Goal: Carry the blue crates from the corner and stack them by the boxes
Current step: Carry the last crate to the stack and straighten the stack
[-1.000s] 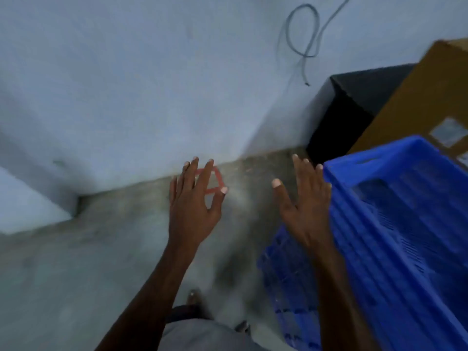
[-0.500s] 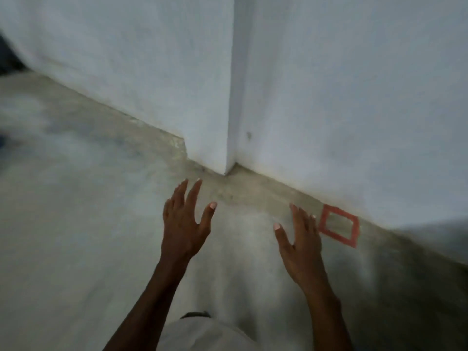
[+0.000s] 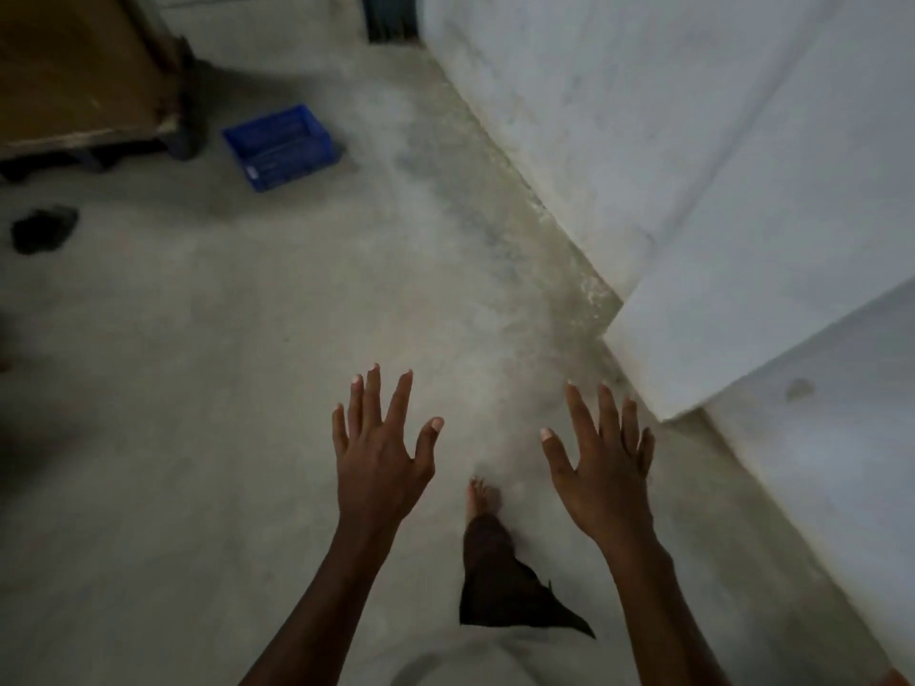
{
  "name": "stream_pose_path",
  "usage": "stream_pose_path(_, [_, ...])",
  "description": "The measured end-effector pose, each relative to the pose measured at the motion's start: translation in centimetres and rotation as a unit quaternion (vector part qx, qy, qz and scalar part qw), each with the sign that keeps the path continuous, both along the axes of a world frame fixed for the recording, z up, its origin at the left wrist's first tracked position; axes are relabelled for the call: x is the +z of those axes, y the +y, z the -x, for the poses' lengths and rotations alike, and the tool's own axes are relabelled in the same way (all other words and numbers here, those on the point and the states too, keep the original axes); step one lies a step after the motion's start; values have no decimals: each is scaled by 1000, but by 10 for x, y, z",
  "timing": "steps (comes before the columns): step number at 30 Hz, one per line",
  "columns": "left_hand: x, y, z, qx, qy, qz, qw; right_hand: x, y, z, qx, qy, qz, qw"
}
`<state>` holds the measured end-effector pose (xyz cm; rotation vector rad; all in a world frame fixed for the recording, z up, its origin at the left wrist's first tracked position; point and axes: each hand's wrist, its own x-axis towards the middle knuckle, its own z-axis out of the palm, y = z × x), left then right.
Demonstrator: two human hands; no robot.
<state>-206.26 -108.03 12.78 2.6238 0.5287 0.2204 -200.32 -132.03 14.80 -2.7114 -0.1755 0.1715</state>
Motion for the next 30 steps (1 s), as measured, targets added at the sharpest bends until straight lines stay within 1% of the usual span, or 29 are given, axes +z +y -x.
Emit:
stream_pose_path(2, [-7,29,-34,30,20,-9,999,-10,42,-56,33,8,7,999])
stream_pose_path(4, [-9,58,-67,58,40,-12,997,-14,87,-111,76,37,11,996])
stream_pose_path(8, [1,123,-137,132,24,-4,991,-6,179,-218,164,50,-6,985])
stream_pose_path(12, [9,197,-210,200,0,-2,980,1,273,-316,227,43,-12,973])
stream_pose_path(16, [-6,291,-287,241,1,-1,971,-15,373,-406,273,50,2,961])
stream_pose_path(19, [-23,370,-351,256,3,16,967,-29,451,-472,286,48,1,957])
stream_pose_path(22, [-27,450,-416,243,6,29,970,-27,523,-528,266,55,-11,962])
stream_pose_path(27, [-1,569,-534,203,0,17,979,-7,628,-623,243,71,-50,966])
stream_pose_path(30, [4,627,-604,195,-19,44,980,-9,684,-690,233,68,-75,967])
